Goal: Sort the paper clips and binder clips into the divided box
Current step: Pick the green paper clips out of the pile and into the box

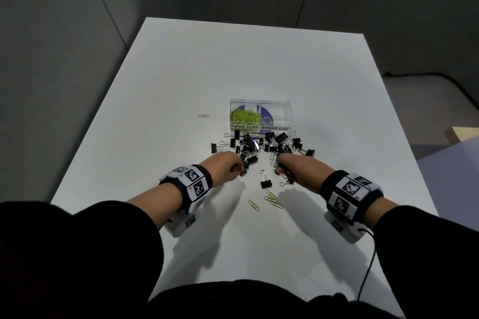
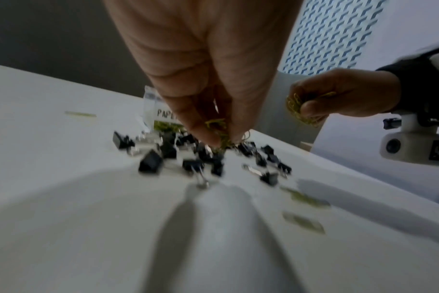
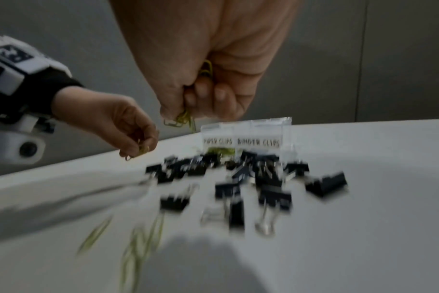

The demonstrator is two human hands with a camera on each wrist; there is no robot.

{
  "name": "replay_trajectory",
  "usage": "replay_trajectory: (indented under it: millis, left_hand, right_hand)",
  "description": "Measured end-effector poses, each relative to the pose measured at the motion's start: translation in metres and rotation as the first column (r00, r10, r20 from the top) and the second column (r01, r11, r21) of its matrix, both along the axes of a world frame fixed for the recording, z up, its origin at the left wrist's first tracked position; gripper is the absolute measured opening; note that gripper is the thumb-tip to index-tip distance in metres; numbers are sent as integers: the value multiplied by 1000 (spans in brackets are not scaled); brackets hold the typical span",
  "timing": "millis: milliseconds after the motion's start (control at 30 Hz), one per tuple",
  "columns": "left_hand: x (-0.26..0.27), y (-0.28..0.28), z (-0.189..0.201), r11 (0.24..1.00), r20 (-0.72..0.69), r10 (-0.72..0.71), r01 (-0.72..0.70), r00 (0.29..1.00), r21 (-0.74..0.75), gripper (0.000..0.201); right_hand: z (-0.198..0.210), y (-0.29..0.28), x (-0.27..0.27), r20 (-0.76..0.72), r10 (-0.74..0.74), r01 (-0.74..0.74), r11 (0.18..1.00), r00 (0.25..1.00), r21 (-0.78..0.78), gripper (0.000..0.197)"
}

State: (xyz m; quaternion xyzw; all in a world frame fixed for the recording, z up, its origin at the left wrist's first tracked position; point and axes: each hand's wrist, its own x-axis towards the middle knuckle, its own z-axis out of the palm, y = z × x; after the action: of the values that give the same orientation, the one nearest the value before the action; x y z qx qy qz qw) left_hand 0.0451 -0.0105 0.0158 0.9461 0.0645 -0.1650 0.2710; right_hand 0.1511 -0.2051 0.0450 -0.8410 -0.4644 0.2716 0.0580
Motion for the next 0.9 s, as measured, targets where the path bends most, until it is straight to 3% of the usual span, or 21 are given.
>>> replay_trajectory:
  millis: [67, 167, 300, 500, 633, 767, 900]
  left_hand:
    - [15, 12, 15, 999, 75, 39, -38, 996, -13, 19]
    - [43, 34, 37, 993, 166, 119, -114, 979, -39, 19]
    - [80, 63, 54, 977, 280, 211, -213, 936, -21, 22]
    - [116, 83, 37, 952, 270, 293, -306, 917, 5, 22]
    - [128, 82, 20, 944, 246, 328, -328, 912, -42, 22]
    - [134, 78, 7, 954, 222, 301, -292, 927, -73, 23]
    - [136, 73, 0, 989, 215, 137, -144, 967, 17, 25]
  right_hand:
    - [19, 17, 13, -31, -94, 96, 992, 995, 76, 17]
    - [36, 52, 42, 83, -139, 127, 983, 987, 135, 23]
    - [26, 101, 73, 144, -168, 149, 980, 975, 135, 27]
    - [-16, 153, 82, 124, -264, 244, 958, 957, 153, 18]
    - [-27, 157, 90, -4, -328, 323, 927, 945, 191, 33]
    - [-22, 146, 92, -114, -374, 391, 875, 921, 287, 31]
    - [-11, 129, 86, -78, -363, 364, 848, 928, 385, 17]
